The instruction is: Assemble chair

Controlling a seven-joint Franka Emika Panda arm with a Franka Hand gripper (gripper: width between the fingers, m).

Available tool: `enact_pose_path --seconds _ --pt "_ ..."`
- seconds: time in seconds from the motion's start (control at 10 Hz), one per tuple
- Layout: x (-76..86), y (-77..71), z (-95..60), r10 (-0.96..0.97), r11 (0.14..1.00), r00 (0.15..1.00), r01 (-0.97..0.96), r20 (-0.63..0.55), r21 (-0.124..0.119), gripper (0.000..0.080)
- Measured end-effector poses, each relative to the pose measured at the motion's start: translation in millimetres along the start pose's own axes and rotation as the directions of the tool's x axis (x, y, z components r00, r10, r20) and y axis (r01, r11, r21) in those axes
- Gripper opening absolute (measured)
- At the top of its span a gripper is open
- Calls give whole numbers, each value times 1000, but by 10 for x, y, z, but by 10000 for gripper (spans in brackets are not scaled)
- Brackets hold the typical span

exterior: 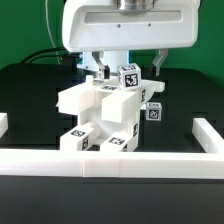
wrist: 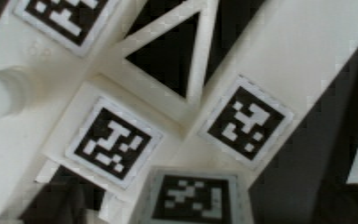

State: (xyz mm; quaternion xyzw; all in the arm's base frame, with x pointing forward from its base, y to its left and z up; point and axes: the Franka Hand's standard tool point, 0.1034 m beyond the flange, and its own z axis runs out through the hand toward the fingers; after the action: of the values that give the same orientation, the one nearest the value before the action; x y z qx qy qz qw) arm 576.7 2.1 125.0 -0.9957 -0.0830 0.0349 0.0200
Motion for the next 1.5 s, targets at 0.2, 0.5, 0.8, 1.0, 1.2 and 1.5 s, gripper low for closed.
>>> enact_pose_path --seconds 0.2,0.5,0.8,1.0,1.2,1.5 --pt "2 111 -138 3 1000 998 -1 -65 23 648" --pt "-118 92 -116 44 998 993 -38 -107 57 648" --pt "-82 82 -85 32 998 995 -27 -98 51 648" --pt "-46 104 -62 31 999 994 -26 -108 42 648" --pt "-44 99 -53 33 999 994 -28 -107 41 648" --pt "107 61 -74 41 999 993 -37 -113 39 648"
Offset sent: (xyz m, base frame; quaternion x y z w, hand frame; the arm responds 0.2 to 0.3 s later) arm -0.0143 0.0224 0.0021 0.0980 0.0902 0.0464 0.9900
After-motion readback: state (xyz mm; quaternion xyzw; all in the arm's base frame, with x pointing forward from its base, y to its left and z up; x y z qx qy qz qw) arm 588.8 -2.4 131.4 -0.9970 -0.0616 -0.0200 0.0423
